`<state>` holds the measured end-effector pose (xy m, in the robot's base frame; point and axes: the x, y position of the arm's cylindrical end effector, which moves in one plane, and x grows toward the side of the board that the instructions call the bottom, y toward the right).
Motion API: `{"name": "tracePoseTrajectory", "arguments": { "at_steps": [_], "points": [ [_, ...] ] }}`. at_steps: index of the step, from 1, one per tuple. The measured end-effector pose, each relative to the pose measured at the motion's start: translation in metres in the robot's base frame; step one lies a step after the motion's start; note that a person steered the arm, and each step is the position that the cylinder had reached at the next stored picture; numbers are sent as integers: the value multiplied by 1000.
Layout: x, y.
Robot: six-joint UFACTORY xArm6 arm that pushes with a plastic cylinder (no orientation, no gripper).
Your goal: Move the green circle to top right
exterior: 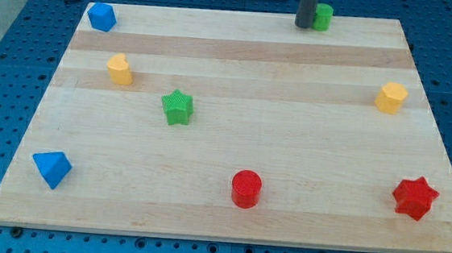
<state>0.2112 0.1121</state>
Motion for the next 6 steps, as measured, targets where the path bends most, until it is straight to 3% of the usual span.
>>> {"name": "tracePoseTrajectory", "arguments": {
  "at_steps": [2,3,6],
  "points": [
    [7,-71],
    [-19,-82],
    [-18,-4]
  ]
}}
